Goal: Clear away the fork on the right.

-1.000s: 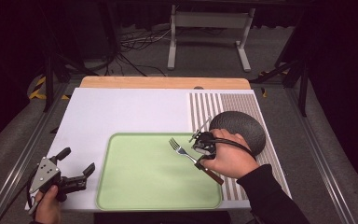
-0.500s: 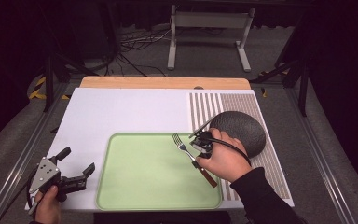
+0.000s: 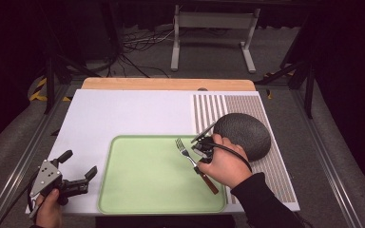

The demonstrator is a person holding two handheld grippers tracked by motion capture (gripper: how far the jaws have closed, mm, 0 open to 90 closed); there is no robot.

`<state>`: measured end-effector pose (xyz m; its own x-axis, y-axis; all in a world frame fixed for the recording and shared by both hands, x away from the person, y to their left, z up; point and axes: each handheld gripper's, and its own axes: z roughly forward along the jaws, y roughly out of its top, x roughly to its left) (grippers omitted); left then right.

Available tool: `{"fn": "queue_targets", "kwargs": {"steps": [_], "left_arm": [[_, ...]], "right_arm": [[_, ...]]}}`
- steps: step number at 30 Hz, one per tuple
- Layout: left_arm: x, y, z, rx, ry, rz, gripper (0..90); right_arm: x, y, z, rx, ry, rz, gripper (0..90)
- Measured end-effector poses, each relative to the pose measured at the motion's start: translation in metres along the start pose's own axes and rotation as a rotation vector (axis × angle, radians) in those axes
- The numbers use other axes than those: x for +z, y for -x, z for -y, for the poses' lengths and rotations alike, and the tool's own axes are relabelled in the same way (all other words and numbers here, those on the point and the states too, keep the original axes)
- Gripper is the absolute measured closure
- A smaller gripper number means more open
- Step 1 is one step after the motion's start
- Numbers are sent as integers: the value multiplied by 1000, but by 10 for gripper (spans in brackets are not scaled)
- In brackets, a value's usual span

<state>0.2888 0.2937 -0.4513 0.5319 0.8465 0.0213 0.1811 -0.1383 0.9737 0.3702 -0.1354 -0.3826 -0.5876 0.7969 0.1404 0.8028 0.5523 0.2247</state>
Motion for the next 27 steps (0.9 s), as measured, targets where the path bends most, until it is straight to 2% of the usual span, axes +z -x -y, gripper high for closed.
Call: {"fn": "queue_targets", "kwargs": {"steps": [11,27], "left_arm": [[0,0,0,1,3,3,1],[0,0,-1,3,0,2,1]], "right_arm": [[15,-2,-1,20,-36,10,781],[24,-1,-1,58,-79,21,780]]}}
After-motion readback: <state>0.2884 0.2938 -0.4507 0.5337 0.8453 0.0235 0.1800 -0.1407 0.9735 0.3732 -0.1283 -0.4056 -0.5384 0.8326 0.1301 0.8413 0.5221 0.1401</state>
